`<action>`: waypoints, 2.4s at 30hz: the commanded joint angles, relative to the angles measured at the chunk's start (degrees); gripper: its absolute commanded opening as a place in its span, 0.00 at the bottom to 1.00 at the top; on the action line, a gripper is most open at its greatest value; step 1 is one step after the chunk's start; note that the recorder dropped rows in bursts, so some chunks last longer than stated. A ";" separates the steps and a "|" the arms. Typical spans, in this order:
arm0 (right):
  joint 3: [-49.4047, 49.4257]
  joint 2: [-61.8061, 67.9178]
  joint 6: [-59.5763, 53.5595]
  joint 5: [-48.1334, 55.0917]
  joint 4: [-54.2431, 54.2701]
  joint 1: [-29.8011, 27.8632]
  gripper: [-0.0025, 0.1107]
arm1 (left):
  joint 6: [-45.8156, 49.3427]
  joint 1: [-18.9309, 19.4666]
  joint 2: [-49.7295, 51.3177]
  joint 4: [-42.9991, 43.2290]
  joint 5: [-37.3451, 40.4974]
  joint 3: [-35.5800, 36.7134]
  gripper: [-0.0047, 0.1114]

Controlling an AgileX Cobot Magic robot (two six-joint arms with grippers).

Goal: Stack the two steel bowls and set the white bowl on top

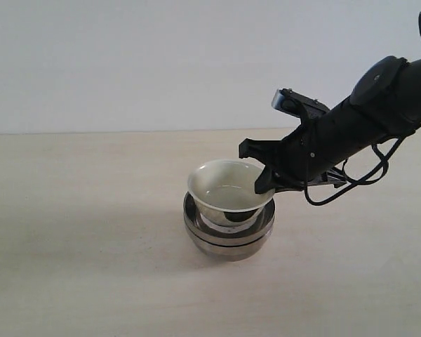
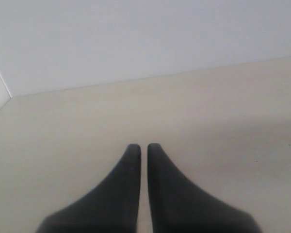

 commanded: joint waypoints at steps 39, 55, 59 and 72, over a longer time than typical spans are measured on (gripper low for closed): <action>0.34 -3.86 -2.24 -1.27 -0.63 -0.02 0.57 | -0.56 0.17 -0.22 -0.49 -0.47 0.20 0.07; 0.34 -4.27 -0.64 -0.05 -1.64 -0.02 0.03 | -0.56 0.17 -0.22 -0.49 -0.47 0.20 0.07; 0.34 -4.27 0.83 0.44 -3.29 -0.02 0.03 | -0.56 0.17 -0.22 -0.49 -0.47 0.20 0.07; 0.45 -4.27 3.10 2.22 -7.08 -0.02 0.03 | -0.56 0.17 -0.22 -0.49 -0.47 0.20 0.07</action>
